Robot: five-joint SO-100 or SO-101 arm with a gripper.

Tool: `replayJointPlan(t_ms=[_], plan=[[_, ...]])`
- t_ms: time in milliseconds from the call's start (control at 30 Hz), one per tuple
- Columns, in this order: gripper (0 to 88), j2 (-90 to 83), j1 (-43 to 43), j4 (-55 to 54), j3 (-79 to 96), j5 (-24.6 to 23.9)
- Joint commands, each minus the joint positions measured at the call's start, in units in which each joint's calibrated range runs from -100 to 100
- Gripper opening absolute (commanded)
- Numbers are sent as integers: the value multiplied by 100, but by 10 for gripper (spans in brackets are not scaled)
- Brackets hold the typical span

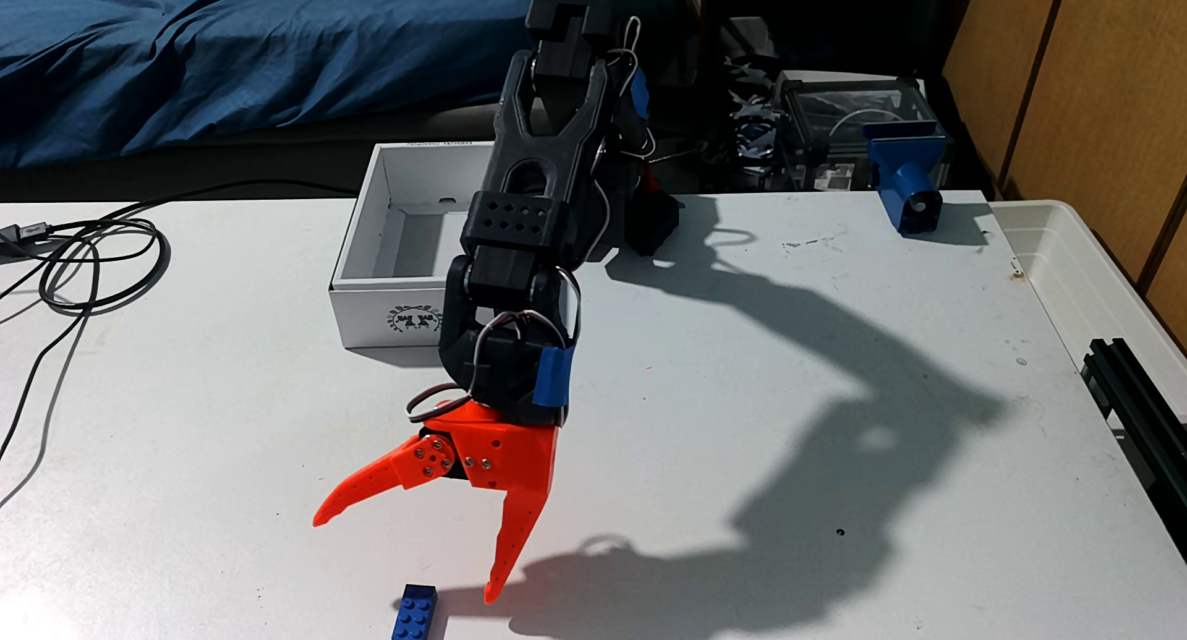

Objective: Grab the blue brick and place in box

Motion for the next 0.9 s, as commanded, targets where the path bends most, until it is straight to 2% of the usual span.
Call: replayJointPlan(t_ms=[0, 867], plan=[[537, -26, -10, 1, -270, -28], [528, 524, 139, 1, -811, -22]])
